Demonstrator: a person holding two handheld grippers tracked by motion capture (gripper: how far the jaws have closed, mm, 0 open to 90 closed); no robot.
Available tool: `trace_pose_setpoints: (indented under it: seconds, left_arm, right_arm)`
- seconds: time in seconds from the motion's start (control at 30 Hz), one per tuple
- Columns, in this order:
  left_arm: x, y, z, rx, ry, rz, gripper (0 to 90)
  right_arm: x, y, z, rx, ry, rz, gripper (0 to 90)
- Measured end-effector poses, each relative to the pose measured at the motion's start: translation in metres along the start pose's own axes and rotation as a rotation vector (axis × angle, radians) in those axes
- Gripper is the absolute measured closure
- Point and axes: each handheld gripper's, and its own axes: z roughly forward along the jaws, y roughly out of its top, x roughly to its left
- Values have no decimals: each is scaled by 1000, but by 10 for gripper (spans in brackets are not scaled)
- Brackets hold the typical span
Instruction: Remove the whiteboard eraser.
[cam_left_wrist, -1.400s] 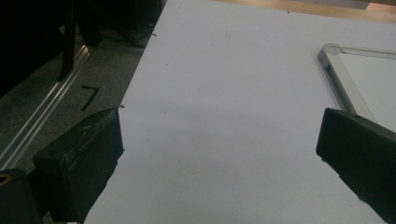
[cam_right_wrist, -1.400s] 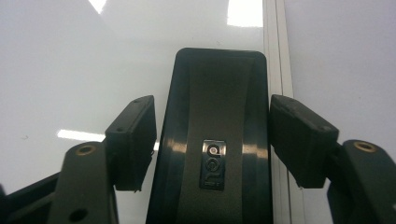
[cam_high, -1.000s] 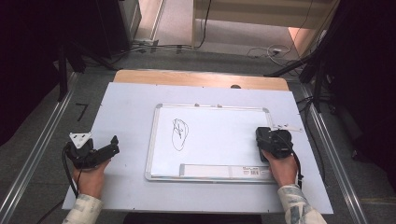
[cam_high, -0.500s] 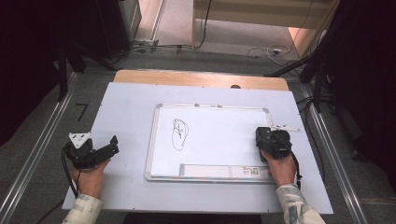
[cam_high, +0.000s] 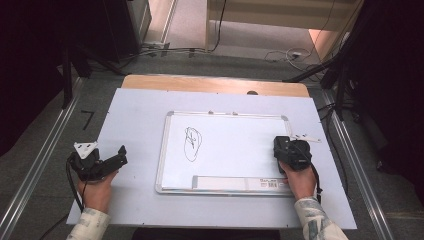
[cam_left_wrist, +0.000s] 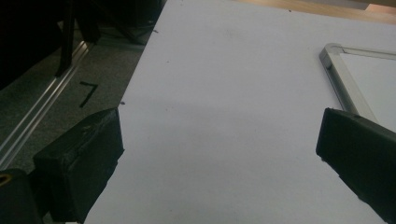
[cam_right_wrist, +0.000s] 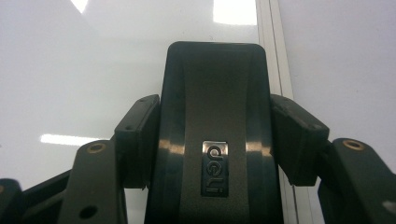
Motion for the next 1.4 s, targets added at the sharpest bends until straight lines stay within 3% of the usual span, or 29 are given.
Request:
trace_pose_setpoints:
  seconds: [0.5, 0.67, 1.07, 1.4]
  left_arm:
    - [2, 0, 0, -1, -3, -6, 13]
    - [2, 0, 0, 2, -1, -4, 13]
    - [5, 0, 5, 13, -7, -16, 13]
    - [5, 0, 1, 6, -5, -21, 13]
  right_arm:
    - [0, 0, -2, -9, -6, -11, 374]
    - [3, 6, -16, -67, 13, -9, 374]
    - [17, 8, -24, -73, 39, -47, 373]
    - [19, 8, -26, -71, 49, -51, 373]
